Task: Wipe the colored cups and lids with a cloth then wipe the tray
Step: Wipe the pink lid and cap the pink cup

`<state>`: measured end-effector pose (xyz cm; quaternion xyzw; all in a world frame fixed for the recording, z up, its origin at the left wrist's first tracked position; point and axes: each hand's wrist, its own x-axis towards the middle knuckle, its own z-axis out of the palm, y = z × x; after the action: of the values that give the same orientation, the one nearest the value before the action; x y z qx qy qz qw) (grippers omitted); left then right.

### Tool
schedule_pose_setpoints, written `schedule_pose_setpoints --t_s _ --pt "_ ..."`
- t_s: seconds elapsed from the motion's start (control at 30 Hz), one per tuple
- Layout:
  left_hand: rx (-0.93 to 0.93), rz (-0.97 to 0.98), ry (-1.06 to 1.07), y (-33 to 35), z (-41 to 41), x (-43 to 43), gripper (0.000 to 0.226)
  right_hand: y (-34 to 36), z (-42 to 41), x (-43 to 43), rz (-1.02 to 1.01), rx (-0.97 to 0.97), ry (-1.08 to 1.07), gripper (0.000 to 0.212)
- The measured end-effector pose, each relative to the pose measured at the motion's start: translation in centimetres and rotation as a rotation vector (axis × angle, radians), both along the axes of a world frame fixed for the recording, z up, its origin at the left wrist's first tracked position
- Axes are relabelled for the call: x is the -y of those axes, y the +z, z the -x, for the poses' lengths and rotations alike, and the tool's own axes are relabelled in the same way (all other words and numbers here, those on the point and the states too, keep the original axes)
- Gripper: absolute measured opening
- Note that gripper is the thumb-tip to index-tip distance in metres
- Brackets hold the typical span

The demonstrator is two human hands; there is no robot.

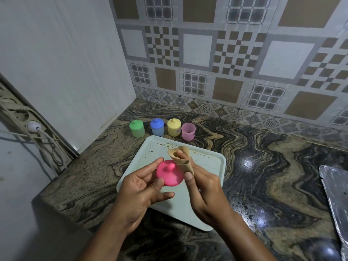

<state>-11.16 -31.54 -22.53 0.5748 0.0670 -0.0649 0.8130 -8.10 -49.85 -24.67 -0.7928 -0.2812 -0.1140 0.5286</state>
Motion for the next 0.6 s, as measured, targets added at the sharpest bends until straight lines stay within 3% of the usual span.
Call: schedule_pose_setpoints --t_s 0.1,0.17,0.27,0.37,0.47,0.6 --pt "-0.018 0.056 -0.065 0.1 -0.2 -0.6 0.064 -1.8 -1.4 1.1 0.055 -0.147 -0.099 0.039" --pt "-0.041 0.068 -0.059 0.0 -0.5 -1.0 0.061 -1.8 -1.6 1.3 -0.160 -0.350 -0.155 0.053" --pt "-0.050 0.025 -0.038 -0.3 -1.1 -1.3 0.054 -1.1 -0.4 0.8 -0.521 -0.555 -0.068 0.043" --pt "-0.047 -0.073 -0.009 -0.8 -1.7 -1.3 0.058 -2.0 0.8 -0.4 -0.576 -0.631 0.043 0.050" --pt "-0.034 -0.175 0.030 -1.4 -2.0 -0.7 0.055 -2.4 1.6 -1.2 -0.628 -0.693 0.038 0.070" --pt "-0.027 -0.283 0.024 -1.3 -2.0 0.3 0.048 -1.6 2.3 -1.0 -0.654 -0.632 0.023 0.061"
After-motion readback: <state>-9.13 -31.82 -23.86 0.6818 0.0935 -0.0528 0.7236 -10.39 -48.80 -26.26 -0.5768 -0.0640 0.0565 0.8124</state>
